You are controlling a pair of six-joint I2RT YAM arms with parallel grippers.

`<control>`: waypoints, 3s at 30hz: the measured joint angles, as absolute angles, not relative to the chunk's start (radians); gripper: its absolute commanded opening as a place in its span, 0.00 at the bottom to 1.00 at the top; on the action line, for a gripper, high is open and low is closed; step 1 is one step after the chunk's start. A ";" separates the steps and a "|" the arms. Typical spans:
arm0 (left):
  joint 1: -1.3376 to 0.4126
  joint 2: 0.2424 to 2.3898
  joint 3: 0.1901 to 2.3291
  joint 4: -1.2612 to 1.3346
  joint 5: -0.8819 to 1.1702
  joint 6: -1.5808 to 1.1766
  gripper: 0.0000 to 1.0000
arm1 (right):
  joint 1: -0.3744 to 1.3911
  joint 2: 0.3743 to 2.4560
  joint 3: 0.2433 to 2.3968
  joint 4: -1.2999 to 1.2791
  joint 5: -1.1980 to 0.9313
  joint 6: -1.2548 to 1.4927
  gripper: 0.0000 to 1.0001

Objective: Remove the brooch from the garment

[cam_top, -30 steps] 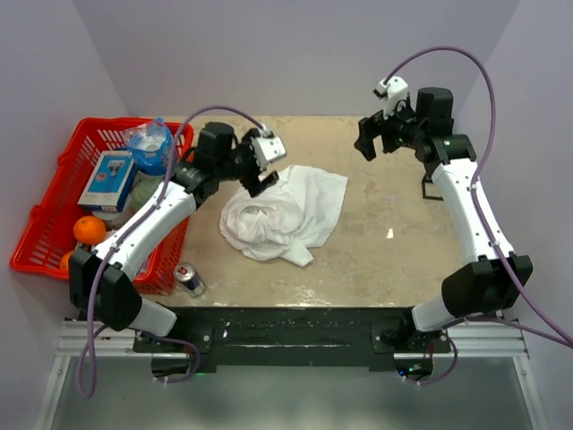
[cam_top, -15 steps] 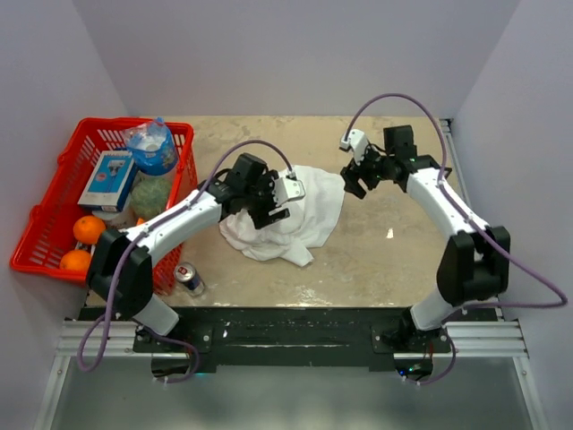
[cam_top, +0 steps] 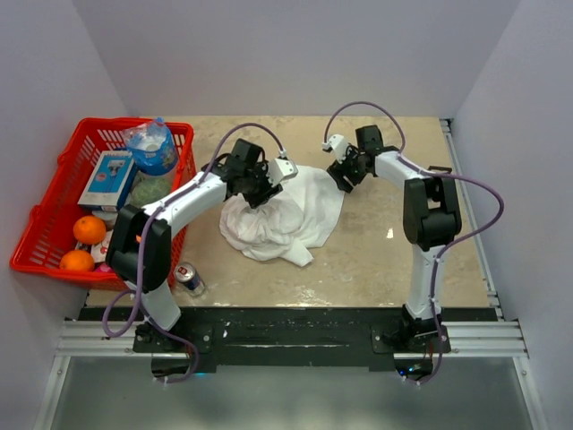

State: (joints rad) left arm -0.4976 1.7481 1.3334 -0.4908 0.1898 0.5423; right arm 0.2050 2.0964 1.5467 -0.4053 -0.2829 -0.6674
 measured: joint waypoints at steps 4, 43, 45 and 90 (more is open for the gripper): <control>-0.496 1.751 1.333 -0.500 0.204 0.543 0.43 | 0.205 2.157 1.614 -0.405 -0.265 -0.670 0.65; -0.420 1.824 1.573 -0.701 0.279 0.538 0.52 | 0.208 2.241 1.806 -0.640 -0.278 -0.708 0.51; -0.420 1.824 1.563 -0.698 0.274 0.542 0.61 | 0.208 2.253 1.806 -0.648 -0.279 -0.717 0.50; -0.449 1.753 1.587 -0.854 0.526 0.635 0.64 | 0.221 2.261 1.813 -0.677 -0.243 -0.679 0.00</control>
